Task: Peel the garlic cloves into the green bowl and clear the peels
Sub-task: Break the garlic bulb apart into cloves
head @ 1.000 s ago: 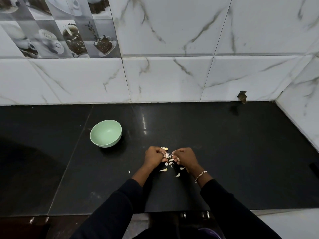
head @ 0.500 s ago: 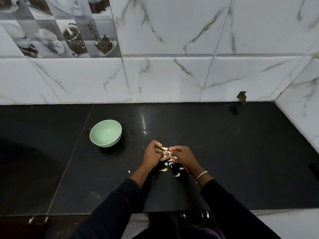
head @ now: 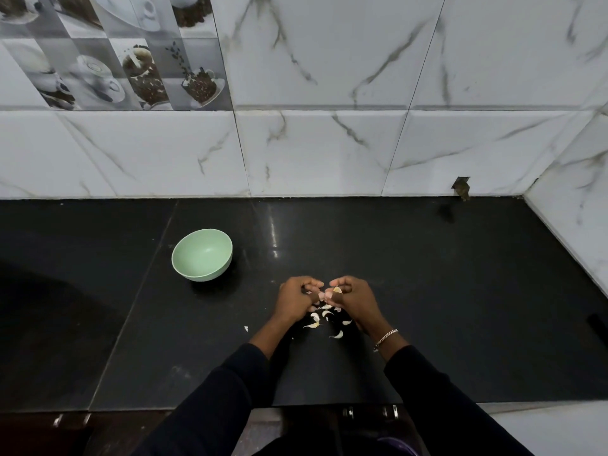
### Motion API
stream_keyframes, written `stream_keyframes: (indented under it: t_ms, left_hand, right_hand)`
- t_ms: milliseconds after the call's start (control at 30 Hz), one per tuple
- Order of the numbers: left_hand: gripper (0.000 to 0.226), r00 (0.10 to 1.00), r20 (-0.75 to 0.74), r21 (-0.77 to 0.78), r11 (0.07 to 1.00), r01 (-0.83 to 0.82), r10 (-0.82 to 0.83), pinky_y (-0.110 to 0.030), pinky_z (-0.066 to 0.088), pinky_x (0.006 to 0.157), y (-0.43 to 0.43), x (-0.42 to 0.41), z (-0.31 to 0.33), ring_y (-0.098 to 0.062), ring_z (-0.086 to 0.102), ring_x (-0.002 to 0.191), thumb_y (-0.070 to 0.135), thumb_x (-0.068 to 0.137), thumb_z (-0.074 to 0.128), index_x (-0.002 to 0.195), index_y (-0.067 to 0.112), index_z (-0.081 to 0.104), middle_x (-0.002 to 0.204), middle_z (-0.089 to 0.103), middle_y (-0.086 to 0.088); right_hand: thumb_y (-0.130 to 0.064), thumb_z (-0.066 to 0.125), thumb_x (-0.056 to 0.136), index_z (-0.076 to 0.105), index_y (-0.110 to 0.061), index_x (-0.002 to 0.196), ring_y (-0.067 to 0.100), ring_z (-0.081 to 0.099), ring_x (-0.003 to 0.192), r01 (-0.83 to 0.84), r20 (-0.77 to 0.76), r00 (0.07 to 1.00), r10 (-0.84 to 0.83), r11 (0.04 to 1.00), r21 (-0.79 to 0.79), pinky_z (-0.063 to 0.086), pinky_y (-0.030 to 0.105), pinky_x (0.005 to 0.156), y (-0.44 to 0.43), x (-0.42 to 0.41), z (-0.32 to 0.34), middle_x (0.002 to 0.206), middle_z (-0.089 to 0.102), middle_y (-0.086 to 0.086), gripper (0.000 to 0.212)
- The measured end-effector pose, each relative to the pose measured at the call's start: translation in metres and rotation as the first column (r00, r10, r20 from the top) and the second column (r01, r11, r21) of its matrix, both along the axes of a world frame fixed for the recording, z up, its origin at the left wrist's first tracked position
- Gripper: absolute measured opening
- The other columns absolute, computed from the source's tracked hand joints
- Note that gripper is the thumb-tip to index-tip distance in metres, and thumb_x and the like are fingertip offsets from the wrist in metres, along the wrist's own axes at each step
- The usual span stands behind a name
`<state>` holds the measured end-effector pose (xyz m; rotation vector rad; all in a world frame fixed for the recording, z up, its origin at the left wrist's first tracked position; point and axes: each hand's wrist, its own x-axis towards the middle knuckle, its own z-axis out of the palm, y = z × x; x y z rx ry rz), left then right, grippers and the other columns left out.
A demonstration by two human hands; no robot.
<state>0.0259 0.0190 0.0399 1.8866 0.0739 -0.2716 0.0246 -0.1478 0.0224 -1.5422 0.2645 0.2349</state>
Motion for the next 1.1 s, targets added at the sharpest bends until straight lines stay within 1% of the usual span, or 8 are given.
stream_keyframes:
  t_ms: [200, 333, 433, 500, 667, 800, 967, 1100]
  left_hand:
    - [0.026, 0.997, 0.054, 0.014, 0.999, 0.045, -0.046, -0.035, 0.063, 0.071, -0.004, 0.0, -0.003, -0.019, 0.072, 0.068, -0.003, 0.078, 0.081, 0.098, 0.013, 0.077, 0.084, 0.076, -0.013]
    - [0.018, 0.994, 0.09, 0.078, 0.995, 0.062, -0.069, -0.033, 0.061, 0.069, -0.005, 0.002, -0.004, -0.016, 0.07, 0.064, 0.002, 0.076, 0.083, 0.09, 0.013, 0.078, 0.076, 0.075, -0.011]
    - [0.005, 0.991, 0.096, 0.101, 0.992, 0.082, -0.092, -0.028, 0.059, 0.064, -0.006, 0.001, -0.003, -0.014, 0.07, 0.06, 0.005, 0.084, 0.077, 0.085, 0.01, 0.075, 0.071, 0.074, -0.011]
    - [0.007, 0.992, 0.091, 0.156, 0.985, 0.077, -0.092, -0.024, 0.057, 0.062, -0.009, 0.001, -0.002, -0.011, 0.069, 0.059, 0.006, 0.089, 0.071, 0.083, 0.009, 0.072, 0.069, 0.073, -0.007]
    - [0.012, 0.993, 0.049, 0.255, 0.963, 0.092, -0.108, -0.012, 0.048, 0.057, -0.009, 0.0, -0.004, -0.007, 0.065, 0.062, 0.003, 0.09, 0.064, 0.082, 0.01, 0.068, 0.072, 0.07, -0.002]
    - [0.018, 0.994, -0.021, 0.211, 0.971, 0.111, -0.109, -0.02, 0.055, 0.056, -0.009, 0.0, -0.008, -0.009, 0.067, 0.055, -0.006, 0.089, 0.055, 0.086, 0.007, 0.067, 0.068, 0.068, -0.003]
    - [0.012, 0.993, -0.114, 0.062, 0.998, 0.022, -0.014, -0.017, 0.052, 0.049, -0.01, 0.001, -0.007, -0.008, 0.068, 0.048, 0.0, 0.097, 0.058, 0.093, -0.005, 0.069, 0.073, 0.07, -0.017]
    - [0.019, 0.987, -0.158, -0.024, 0.999, -0.036, 0.032, -0.016, 0.051, 0.049, -0.009, 0.001, -0.009, -0.007, 0.067, 0.048, 0.005, 0.099, 0.06, 0.099, -0.013, 0.065, 0.072, 0.07, -0.016]
  right_hand:
    - [0.008, 0.063, 0.092, 0.068, 0.004, 0.103, 0.027, 0.074, 0.091, 0.011, -0.038, 0.999, -0.006, 0.992, 0.125, 0.062, 0.031, 0.081, 0.001, 0.001, 0.001, 0.099, 0.075, 0.021, 0.013]
    - [0.007, 0.063, 0.093, 0.068, 0.005, 0.096, 0.028, 0.075, 0.085, 0.011, -0.062, 0.998, -0.002, 0.99, 0.142, 0.063, 0.031, 0.079, 0.001, 0.0, 0.004, 0.093, 0.076, 0.02, 0.007]
    - [0.0, 0.064, 0.095, 0.067, 0.008, 0.098, 0.025, 0.074, 0.073, 0.023, -0.077, 0.997, -0.016, 0.995, 0.093, 0.063, 0.027, 0.068, 0.002, 0.0, 0.007, 0.089, 0.074, 0.025, 0.009]
    - [-0.005, 0.062, 0.097, 0.066, 0.007, 0.095, 0.024, 0.072, 0.064, 0.036, -0.083, 0.996, -0.034, 0.999, 0.025, 0.061, 0.027, 0.061, 0.002, 0.002, 0.008, 0.088, 0.073, 0.029, 0.012]
    - [0.007, 0.048, 0.091, 0.063, -0.002, 0.086, 0.021, 0.068, 0.059, -0.014, -0.127, 0.992, -0.004, 0.99, -0.139, 0.058, 0.028, 0.057, 0.002, 0.001, 0.008, 0.08, 0.071, 0.021, 0.019]
    - [0.01, 0.045, 0.088, 0.066, 0.001, 0.094, 0.022, 0.07, 0.066, -0.078, -0.178, 0.982, 0.057, 0.99, -0.114, 0.059, 0.028, 0.06, 0.002, -0.001, 0.011, 0.083, 0.071, 0.02, 0.023]
    - [0.005, 0.062, 0.091, 0.072, 0.003, 0.101, 0.014, 0.071, 0.068, -0.157, -0.134, 0.98, 0.148, 0.985, -0.064, 0.059, 0.022, 0.066, 0.002, -0.004, 0.011, 0.089, 0.074, 0.022, 0.014]
    - [0.007, 0.067, 0.088, 0.071, 0.008, 0.103, 0.016, 0.072, 0.07, -0.167, -0.091, 0.983, 0.162, 0.985, -0.046, 0.06, 0.022, 0.069, 0.002, -0.004, 0.013, 0.091, 0.073, 0.026, 0.016]
